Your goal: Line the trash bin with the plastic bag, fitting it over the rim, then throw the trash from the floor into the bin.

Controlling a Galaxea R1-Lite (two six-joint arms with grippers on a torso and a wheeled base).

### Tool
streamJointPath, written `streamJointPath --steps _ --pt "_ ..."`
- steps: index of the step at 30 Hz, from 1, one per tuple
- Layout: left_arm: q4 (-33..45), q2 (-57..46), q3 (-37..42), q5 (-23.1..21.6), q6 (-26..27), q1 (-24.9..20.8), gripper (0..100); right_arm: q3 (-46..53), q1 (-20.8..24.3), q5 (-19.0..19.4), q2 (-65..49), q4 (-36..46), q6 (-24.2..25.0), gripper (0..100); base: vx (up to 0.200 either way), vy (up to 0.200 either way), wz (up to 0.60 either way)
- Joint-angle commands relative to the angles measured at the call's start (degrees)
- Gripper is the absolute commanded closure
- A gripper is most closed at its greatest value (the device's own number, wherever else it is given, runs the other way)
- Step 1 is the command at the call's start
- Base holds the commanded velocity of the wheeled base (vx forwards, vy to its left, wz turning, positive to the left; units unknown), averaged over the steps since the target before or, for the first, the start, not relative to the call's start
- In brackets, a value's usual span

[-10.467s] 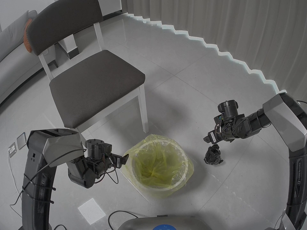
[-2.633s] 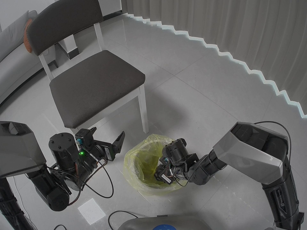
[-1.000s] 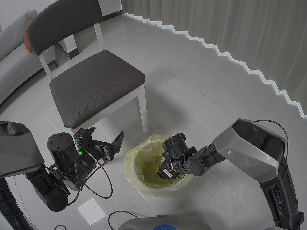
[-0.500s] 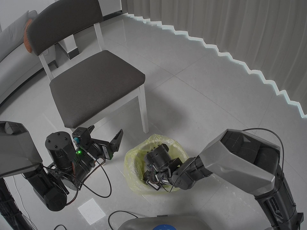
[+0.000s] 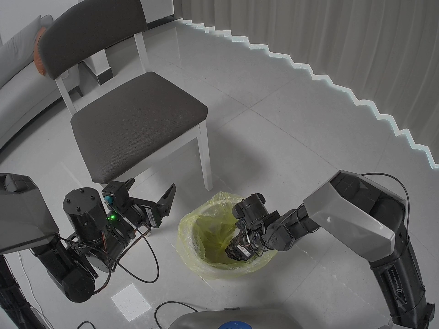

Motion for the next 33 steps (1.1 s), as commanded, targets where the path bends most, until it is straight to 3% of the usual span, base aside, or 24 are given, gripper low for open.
streamJointPath --steps 1,8,20,21,33 --pt "-1.0 0.2 0.1 0.0 0.0 -0.1 0 -0.8 0.3 -0.4 0.2 0.3 0.0 100 0.0 0.0 0.0" --pt "-1.0 0.2 0.0 0.0 0.0 0.1 0 -2.8 4.5 -0.4 0.4 0.1 0.0 100 0.0 0.0 0.0" --pt "-1.0 0.0 0.0 0.0 0.0 0.1 0 -5.1 4.9 -0.6 1.8 1.0 0.1 100 0.0 0.0 0.0" --pt "-1.0 0.0 0.0 0.0 0.0 0.2 0 -5.3 5.0 -0.6 1.6 2.8 0.2 0 0.0 0.0 0.0" --pt "-1.0 0.4 -0.1 0.0 0.0 0.3 0 -5.3 5.0 -0.6 1.4 2.2 2.1 0 0.0 0.0 0.0"
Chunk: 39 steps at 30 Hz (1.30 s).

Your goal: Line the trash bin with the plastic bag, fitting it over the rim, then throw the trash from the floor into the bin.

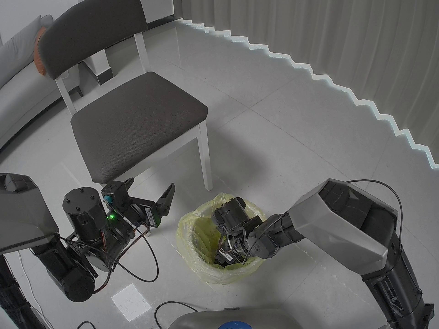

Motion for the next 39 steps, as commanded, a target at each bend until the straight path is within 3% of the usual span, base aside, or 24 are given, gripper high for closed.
streamJointPath --steps 1,10,24,32,39 --pt "-0.9 0.5 -0.1 0.0 0.0 0.1 0 0.2 0.0 0.0 -0.2 -0.2 0.2 0 0.0 0.0 0.0" --pt "-0.9 0.6 -0.1 0.0 0.0 0.1 0 1.3 -2.2 -1.7 -1.8 -0.1 1.2 0 0.0 0.0 0.0" --pt "-1.0 0.4 -0.1 0.0 0.0 -0.1 0 15.6 -12.8 -0.8 -17.4 -0.8 0.9 0 0.0 0.0 0.0" --pt "-1.0 0.1 -0.1 0.0 0.0 0.0 0 20.3 -16.7 -0.5 -15.9 -7.4 -1.7 0 0.0 0.0 0.0" --pt "-1.0 0.2 -0.1 -0.1 0.0 0.0 0 20.3 -16.4 -0.5 -13.9 -7.4 -1.8 0 0.0 0.0 0.0"
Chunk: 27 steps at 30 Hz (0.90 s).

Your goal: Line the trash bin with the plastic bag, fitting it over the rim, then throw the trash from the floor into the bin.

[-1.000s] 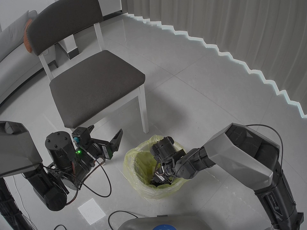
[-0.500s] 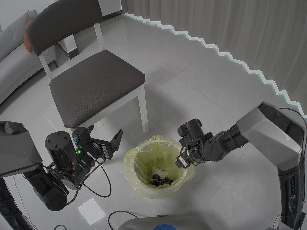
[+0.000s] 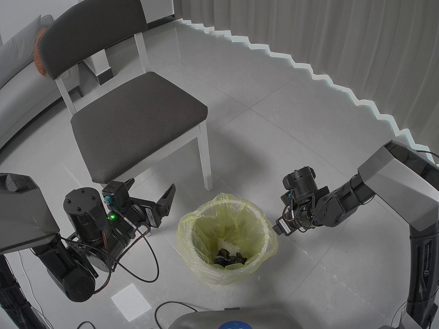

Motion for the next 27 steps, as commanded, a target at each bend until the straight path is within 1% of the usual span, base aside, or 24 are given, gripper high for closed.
streamJointPath --steps 1,5,9,21,27 --pt "-0.9 0.0 0.0 0.0 0.0 0.0 0 0.0 0.2 0.0 2.1 0.0 0.0 0 0.0 0.0 0.0" --pt "-0.9 0.1 0.0 0.1 0.0 0.0 0 -0.5 0.3 0.0 3.9 -0.5 0.0 0 0.0 0.0 0.0" --pt "-0.9 0.0 0.0 0.0 0.0 0.1 0 -0.7 0.2 0.0 6.3 -3.0 -0.2 0 0.0 0.0 0.0" --pt "-0.9 0.4 0.2 0.1 0.0 0.0 0 -1.9 -0.8 0.0 7.9 -3.3 -1.7 0 0.0 0.0 0.0" --pt "-0.9 0.6 0.2 0.1 0.0 0.0 0 -5.4 -0.1 -0.5 12.3 -3.3 -1.4 0 0.0 0.0 0.0"
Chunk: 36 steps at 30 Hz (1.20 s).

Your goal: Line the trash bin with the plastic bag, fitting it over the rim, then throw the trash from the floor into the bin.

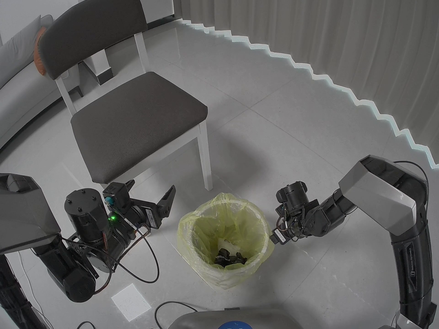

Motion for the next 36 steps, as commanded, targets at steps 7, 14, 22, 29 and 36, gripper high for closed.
streamJointPath --steps 7,14,22,29,36 --pt "-0.9 1.3 0.0 0.0 -0.1 0.1 0 -1.5 -0.2 -0.7 3.1 -0.1 1.0 0 0.0 0.0 0.0" --pt "-1.0 9.7 -1.9 0.3 -0.7 1.5 0 7.1 -2.5 -0.6 -7.6 -0.2 0.9 0 0.0 0.0 0.0" --pt "-0.8 16.6 -3.7 0.3 -1.4 2.9 0 21.3 -3.6 0.2 -19.6 -12.2 2.6 0 0.0 0.0 0.0" --pt "10.2 18.5 -11.8 -0.2 5.5 6.4 0 31.6 -3.8 5.4 -26.7 -18.0 4.0 0 0.0 0.0 0.0" --pt "27.5 17.8 -23.8 -1.7 0.6 7.3 0 37.2 -3.4 5.8 -30.4 -28.8 11.3 0 0.0 0.0 0.0"
